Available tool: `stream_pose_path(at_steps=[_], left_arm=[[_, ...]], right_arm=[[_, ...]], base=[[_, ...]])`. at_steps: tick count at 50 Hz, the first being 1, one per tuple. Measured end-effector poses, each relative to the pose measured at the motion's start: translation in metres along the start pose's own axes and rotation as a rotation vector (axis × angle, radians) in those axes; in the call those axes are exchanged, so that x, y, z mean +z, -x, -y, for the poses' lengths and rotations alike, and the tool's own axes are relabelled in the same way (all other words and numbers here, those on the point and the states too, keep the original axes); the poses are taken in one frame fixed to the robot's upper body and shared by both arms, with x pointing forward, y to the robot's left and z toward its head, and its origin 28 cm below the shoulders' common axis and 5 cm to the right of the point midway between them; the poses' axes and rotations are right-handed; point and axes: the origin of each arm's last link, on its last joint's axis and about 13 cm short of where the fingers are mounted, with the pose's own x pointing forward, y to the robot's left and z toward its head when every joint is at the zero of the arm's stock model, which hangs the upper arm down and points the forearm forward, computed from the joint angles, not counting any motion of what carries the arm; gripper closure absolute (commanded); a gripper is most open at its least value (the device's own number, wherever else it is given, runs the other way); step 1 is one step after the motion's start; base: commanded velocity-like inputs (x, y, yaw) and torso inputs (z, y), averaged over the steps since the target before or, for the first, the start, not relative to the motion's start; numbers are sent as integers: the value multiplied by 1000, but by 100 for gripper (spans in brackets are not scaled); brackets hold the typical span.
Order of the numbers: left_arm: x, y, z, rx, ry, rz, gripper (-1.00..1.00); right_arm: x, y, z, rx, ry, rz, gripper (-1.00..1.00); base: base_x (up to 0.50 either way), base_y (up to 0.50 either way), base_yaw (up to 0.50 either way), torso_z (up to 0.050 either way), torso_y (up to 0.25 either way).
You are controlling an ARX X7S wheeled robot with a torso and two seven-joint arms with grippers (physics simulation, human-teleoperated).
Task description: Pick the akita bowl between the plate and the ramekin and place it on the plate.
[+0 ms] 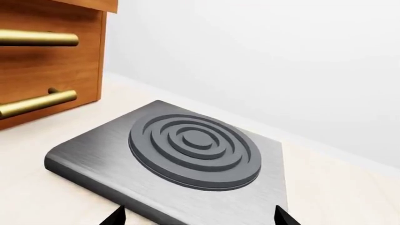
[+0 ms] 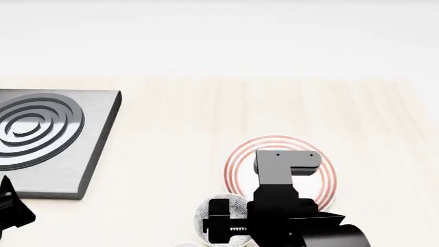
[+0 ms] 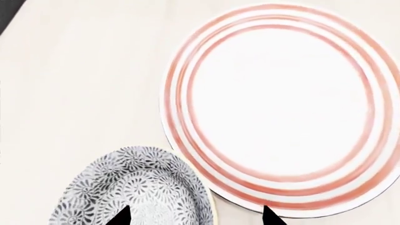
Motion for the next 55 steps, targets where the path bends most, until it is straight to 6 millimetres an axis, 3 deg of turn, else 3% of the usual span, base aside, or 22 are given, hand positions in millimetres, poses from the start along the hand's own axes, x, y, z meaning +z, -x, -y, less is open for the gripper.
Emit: stream_pose_path(at_steps=[42, 43, 55], left_arm=[[0, 1, 0, 1, -2, 1, -100], [0, 1, 0, 1, -2, 1, -100], [0, 0, 0, 1, -2, 1, -100]], right_arm=[[-15, -11, 7, 21, -28, -83, -100], [-15, -11, 7, 22, -27, -83, 100], [-15, -10, 6, 9, 8, -44, 100]], base=[[0, 0, 0, 0, 0], [0, 0, 0, 0, 0], [0, 0, 0, 0, 0]])
